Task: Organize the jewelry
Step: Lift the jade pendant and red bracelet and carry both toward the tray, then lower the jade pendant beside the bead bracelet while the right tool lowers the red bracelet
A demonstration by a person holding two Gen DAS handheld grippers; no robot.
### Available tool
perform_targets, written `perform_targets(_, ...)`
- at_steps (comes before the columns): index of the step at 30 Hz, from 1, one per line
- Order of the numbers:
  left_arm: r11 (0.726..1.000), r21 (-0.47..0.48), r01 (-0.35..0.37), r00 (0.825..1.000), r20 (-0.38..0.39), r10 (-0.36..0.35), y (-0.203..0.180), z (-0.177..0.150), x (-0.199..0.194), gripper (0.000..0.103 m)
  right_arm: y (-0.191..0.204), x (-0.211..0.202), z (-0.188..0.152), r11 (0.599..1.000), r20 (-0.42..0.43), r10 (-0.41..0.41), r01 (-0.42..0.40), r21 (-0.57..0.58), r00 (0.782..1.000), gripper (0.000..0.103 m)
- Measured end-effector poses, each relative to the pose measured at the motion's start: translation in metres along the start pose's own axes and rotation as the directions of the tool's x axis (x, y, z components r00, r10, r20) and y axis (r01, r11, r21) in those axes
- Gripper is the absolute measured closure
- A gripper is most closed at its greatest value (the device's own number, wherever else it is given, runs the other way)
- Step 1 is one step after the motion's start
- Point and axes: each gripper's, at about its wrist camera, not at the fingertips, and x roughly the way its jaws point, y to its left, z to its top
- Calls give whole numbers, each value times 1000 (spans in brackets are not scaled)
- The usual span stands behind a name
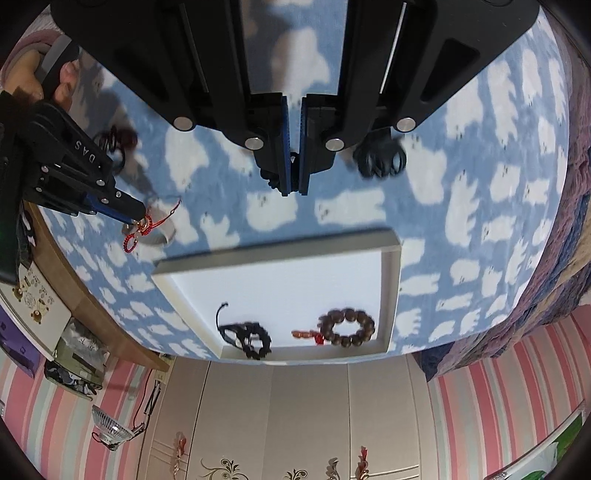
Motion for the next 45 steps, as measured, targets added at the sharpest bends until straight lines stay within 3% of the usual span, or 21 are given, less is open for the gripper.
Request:
perform_targets(8, 1000, -15, 14, 1000, 6, -14, 7, 64, 23, 101, 2, 7, 71, 1000, 68, -6, 7, -11, 998, 95)
perform_targets(13, 999, -32, 22, 1000, -21, -22, 12, 108, 57, 101, 0, 49, 117, 1000, 30, 7, -7, -11, 1000, 95)
perform_targets(21, 999, -32, -13, 997, -77, 11, 14, 155, 140, 101, -12, 129, 153, 998, -68, -67, 66, -16, 995, 95)
perform_targets(33, 991, -12, -136, 983, -122, 134, 11, 170, 201, 101, -29, 189, 165, 993, -142, -119, 121, 6, 983, 95)
perform_targets(38, 990, -18, -139, 977, -168, 134, 16, 167, 213, 101, -30, 196, 161, 993, -154, -119, 121, 6, 981, 95)
perform_targets(44, 989, -26, -145, 977, -163, 139, 18, 167, 206, 98, -28, 192, 163, 993, -165, -115, 115, -10, 980, 93)
perform_targets(45, 989, -29, -143, 978, -160, 136, 18, 167, 202, 96, -29, 189, 165, 994, -163, -108, 109, -4, 981, 87)
